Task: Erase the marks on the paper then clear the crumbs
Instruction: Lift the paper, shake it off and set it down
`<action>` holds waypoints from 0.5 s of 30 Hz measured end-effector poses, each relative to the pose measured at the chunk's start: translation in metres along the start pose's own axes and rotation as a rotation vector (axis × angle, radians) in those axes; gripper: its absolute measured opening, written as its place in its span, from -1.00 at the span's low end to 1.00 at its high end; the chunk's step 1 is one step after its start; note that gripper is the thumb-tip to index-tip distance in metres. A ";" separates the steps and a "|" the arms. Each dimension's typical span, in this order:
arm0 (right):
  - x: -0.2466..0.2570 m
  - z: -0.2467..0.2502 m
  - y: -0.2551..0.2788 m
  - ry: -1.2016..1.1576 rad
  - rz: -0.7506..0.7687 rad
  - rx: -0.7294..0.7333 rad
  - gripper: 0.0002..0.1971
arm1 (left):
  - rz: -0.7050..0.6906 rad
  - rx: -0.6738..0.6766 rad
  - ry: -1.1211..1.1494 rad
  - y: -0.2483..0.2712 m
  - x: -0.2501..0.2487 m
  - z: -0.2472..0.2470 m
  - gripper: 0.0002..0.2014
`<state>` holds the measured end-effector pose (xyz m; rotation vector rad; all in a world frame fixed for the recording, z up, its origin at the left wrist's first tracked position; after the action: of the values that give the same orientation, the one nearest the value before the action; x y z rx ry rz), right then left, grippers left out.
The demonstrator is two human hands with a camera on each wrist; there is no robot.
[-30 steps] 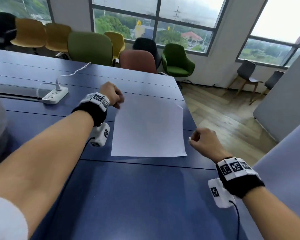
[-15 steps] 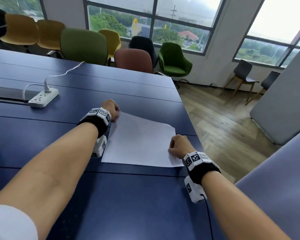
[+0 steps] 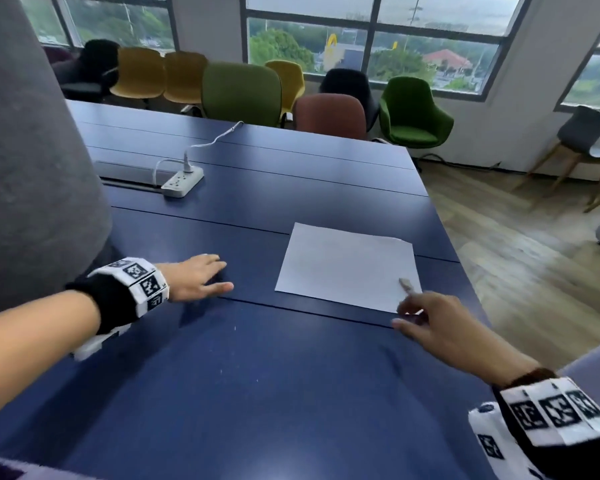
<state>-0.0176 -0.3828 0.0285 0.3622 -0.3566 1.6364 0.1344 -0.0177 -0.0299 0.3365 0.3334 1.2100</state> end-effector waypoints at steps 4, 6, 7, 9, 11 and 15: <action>0.024 -0.024 0.051 0.012 0.079 0.058 -0.77 | 0.034 0.091 -0.090 0.030 -0.005 -0.039 0.50; 0.029 -0.033 0.066 -0.019 0.087 0.018 -0.55 | -0.014 0.082 -0.099 0.032 -0.023 -0.046 0.42; 0.028 -0.038 0.071 -0.044 0.070 -0.006 -0.43 | -0.056 0.079 -0.105 0.032 -0.034 -0.049 0.43; 0.026 -0.049 0.080 -0.101 0.047 -0.041 -0.32 | -0.146 0.068 -0.156 0.034 -0.056 -0.054 0.47; 0.028 -0.057 0.088 -0.140 0.042 -0.044 -0.34 | -0.258 0.065 -0.200 0.043 -0.076 -0.065 0.42; 0.037 -0.064 0.107 -0.230 0.007 -0.075 -0.41 | -0.570 0.093 -0.300 0.081 -0.106 -0.086 0.20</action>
<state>-0.1295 -0.3317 -0.0145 0.4942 -0.5916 1.5874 -0.0045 -0.0862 -0.0658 0.4602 0.2038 0.5751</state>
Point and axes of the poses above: each hand's wrist, its own y-axis away from the middle knuckle, its own z-axis out of the back of the hand, x = y × z, the point moved 7 cm from there along -y, towards the middle knuckle, and after that the axes turned 4 degrees about z, right-handed, at the moved point
